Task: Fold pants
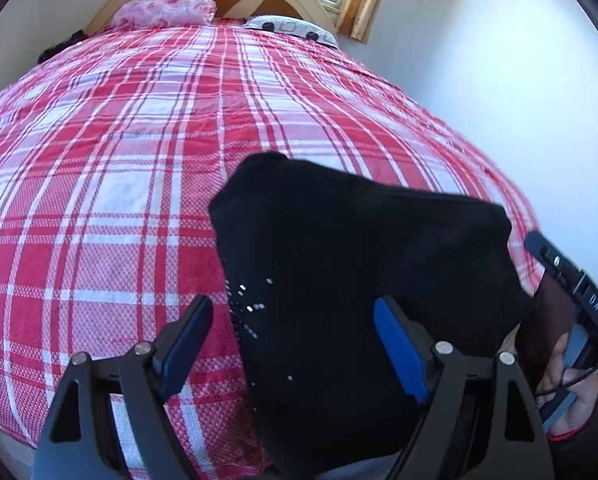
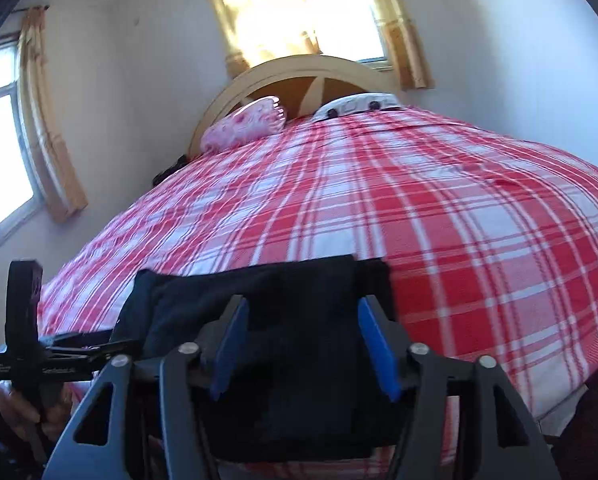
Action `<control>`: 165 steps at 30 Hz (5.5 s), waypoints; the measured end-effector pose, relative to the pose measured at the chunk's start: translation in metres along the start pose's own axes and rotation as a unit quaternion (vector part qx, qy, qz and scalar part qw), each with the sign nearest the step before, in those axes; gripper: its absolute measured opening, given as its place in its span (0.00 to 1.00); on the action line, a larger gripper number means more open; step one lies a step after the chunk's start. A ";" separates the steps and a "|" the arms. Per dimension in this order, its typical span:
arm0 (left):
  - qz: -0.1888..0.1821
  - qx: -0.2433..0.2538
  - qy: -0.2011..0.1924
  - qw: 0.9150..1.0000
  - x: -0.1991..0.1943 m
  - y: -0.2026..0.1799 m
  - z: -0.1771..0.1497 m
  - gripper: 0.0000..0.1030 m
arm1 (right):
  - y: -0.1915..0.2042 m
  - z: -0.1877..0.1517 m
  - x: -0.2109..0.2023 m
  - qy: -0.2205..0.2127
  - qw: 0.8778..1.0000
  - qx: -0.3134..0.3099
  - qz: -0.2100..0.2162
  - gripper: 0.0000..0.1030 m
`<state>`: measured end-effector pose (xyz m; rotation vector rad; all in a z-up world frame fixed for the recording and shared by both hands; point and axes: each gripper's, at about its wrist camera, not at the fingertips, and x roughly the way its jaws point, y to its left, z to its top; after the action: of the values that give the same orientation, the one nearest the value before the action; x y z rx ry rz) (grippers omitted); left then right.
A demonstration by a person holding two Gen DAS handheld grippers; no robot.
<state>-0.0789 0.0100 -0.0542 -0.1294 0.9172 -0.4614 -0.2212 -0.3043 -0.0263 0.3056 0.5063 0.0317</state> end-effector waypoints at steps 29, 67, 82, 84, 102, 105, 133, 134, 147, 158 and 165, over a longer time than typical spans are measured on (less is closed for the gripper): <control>-0.072 -0.048 -0.024 0.996 -0.006 0.018 0.020 0.18 | -0.012 -0.021 0.031 0.084 0.994 0.032 0.060 0.35; 0.155 0.020 -0.040 0.987 -0.023 0.075 -0.009 0.78 | 0.076 0.039 0.097 0.030 0.990 -0.088 0.109 0.56; 0.093 -0.045 -0.046 0.994 -0.043 0.092 0.011 0.86 | 0.011 0.072 0.089 0.025 0.991 0.046 0.124 0.53; 0.075 -0.069 -0.061 0.993 -0.044 0.100 0.023 0.87 | 0.006 0.060 0.093 0.047 0.986 0.064 0.144 0.53; 0.062 -0.062 -0.025 0.996 0.016 0.090 0.050 0.74 | 0.036 -0.011 0.093 0.110 0.978 0.059 0.167 0.43; 0.024 -0.064 -0.015 0.998 0.013 0.082 0.048 0.51 | 0.022 -0.011 0.100 0.131 0.964 0.119 0.200 0.40; 0.141 -0.054 -0.116 0.982 -0.065 0.114 0.086 0.16 | 0.135 0.050 0.118 0.101 0.966 0.020 0.237 0.38; 0.145 -0.057 -0.119 0.980 -0.067 0.118 0.087 0.16 | 0.141 0.052 0.122 0.101 0.965 0.017 0.241 0.38; 0.202 -0.092 -0.142 0.965 -0.087 0.162 0.086 0.16 | 0.220 0.066 0.150 0.101 0.955 -0.034 0.276 0.38; 0.229 -0.113 -0.162 0.953 -0.103 0.188 0.097 0.16 | 0.266 0.073 0.166 0.100 0.946 -0.054 0.303 0.38; 0.258 -0.113 -0.171 0.944 -0.094 0.196 0.116 0.16 | 0.284 0.090 0.193 0.085 0.948 -0.062 0.300 0.38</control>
<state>0.0289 0.2167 0.0262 -0.1644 0.6240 0.1554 0.0041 -0.0385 0.0408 0.3259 0.5640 0.6856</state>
